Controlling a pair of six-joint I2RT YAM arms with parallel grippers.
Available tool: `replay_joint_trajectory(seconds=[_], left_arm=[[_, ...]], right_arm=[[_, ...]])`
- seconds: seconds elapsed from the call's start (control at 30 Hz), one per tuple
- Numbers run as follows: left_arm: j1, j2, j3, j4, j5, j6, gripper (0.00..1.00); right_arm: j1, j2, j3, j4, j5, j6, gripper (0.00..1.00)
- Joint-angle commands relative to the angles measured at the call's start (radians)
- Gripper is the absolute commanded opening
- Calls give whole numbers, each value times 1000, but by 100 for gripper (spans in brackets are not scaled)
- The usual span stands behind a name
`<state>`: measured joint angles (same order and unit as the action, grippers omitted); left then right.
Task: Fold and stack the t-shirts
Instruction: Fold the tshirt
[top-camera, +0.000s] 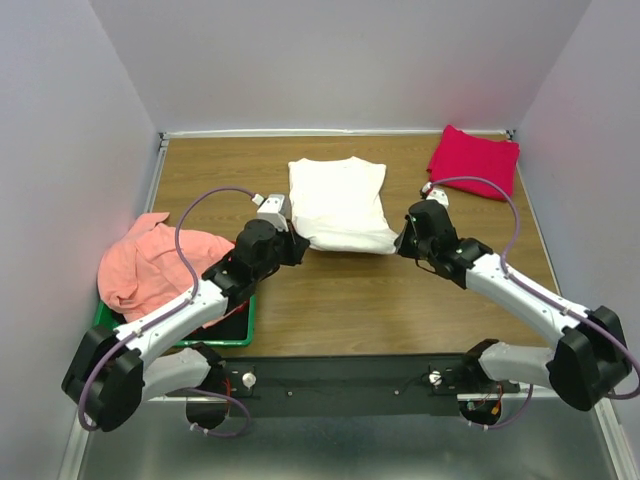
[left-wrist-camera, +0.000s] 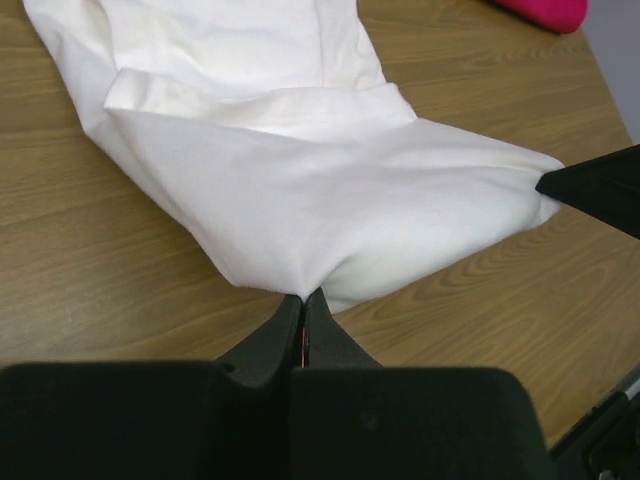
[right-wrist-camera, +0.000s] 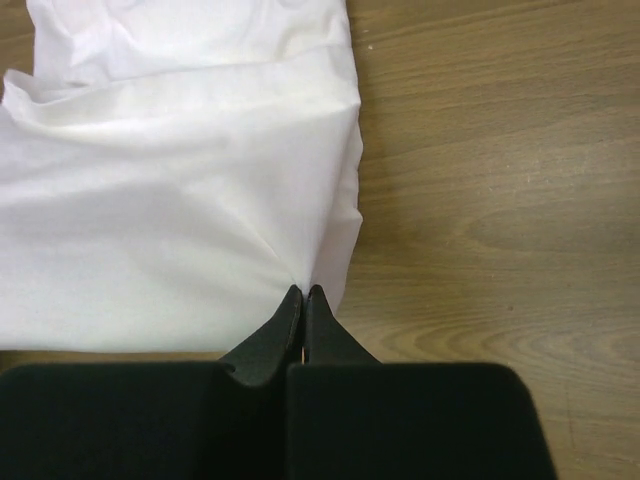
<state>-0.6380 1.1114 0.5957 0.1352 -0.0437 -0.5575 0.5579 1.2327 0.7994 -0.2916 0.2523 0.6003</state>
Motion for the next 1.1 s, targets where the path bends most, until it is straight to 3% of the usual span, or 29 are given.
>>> replay_joint_trajectory(seconds=[0.0, 0.27, 0.57, 1.07], left_arm=[[-23, -65, 16, -134, 34, 24, 0], [-158, -199, 42, -238, 31, -68, 0], [-189, -199, 0, -163, 79, -119, 0], [-178, -19, -19, 87, 71, -124, 0]], right_arm=[[25, -77, 41, -147, -2, -19, 1], [125, -197, 106, -273, 70, 35, 0], [125, -237, 136, -274, 194, 56, 0], [122, -15, 250, -141, 404, -34, 0]])
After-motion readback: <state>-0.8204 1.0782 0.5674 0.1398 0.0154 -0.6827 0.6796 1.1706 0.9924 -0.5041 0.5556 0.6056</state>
